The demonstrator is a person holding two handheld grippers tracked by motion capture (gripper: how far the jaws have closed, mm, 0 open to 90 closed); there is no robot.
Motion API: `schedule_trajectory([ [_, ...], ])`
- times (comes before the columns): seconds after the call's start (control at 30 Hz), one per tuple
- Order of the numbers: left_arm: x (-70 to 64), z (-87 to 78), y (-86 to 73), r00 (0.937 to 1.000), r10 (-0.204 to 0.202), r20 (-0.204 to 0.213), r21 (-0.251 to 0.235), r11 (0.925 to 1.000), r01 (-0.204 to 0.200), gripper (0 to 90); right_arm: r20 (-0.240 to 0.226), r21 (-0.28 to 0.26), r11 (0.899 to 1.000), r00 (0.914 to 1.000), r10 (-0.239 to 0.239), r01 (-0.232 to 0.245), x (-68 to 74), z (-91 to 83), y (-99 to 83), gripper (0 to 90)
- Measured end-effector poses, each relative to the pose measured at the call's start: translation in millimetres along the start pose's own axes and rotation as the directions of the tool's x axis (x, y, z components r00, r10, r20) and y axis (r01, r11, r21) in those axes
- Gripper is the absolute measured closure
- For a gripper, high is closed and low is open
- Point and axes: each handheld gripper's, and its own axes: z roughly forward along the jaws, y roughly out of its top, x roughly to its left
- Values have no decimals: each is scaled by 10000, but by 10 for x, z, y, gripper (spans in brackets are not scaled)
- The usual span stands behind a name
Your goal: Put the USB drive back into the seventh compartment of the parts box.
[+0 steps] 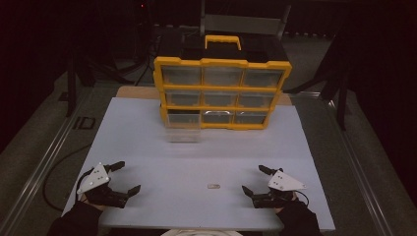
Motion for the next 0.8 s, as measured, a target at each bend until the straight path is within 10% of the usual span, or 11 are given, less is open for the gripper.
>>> schedule_trajectory([
  [0.8,-27,0,-5,9998,183,19,274,9995,-184,0,96,-25,9998,9997,-209,209,9,16,18,87],
])
